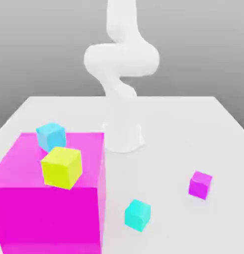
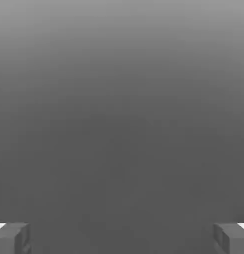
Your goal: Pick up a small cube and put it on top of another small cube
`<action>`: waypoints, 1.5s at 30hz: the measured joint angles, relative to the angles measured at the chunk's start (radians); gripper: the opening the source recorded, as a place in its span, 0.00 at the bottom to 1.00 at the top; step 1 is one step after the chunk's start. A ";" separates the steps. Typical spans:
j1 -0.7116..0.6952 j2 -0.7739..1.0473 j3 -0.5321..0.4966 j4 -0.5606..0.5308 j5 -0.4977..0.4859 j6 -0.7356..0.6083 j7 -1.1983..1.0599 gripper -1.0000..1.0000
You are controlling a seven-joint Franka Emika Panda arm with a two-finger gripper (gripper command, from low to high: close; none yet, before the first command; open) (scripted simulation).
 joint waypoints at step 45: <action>0.179 0.718 -0.054 -0.353 0.126 0.463 -0.725 0.00</action>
